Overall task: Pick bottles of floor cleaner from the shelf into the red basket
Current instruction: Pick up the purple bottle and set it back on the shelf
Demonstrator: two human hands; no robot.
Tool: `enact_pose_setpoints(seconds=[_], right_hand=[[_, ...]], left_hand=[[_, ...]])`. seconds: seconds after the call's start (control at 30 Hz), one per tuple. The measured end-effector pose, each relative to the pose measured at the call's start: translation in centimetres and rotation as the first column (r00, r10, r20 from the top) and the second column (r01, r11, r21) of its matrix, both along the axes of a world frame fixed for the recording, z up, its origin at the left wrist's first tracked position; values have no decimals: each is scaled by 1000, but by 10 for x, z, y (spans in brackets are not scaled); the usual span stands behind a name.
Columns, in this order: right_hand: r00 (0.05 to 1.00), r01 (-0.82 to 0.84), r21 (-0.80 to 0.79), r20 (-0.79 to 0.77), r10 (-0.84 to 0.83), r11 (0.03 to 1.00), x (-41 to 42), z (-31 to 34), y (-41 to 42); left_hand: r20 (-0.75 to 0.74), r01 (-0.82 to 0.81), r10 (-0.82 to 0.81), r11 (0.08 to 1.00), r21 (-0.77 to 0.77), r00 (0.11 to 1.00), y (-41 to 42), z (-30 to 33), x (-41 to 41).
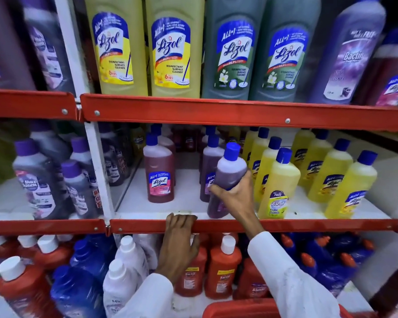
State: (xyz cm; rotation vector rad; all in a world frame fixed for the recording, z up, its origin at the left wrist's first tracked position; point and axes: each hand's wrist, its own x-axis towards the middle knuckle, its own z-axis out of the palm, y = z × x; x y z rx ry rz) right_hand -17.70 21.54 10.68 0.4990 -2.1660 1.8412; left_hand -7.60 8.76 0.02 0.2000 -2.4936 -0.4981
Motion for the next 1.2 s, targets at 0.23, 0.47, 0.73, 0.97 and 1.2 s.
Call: enact_pose_setpoints(seconds=[0.23,0.47,0.73,0.97,1.2], right_hand=[[602,-667,-579,-48,797,469,3,35,40],[140,-759,-652,-169,976,-4,6,45,54],[804,-542,-441,-25,594,715,17,47,56],[999,-51,-168,-6,51,985,11,24,19],[993,115,-97,45,-111,989,-2,11,-16]], left_hand=[[20,-31,30,997,66,999,-1,-7,-8],[24,-63,61,990,123,998,-6,-23,-19],[-89,-78,88,991,112,992,6,-13,-15],[-46,-58,64,990,128,997,7,-11,-13],[-56,-49,56,992,117,997,7,-9,-12]])
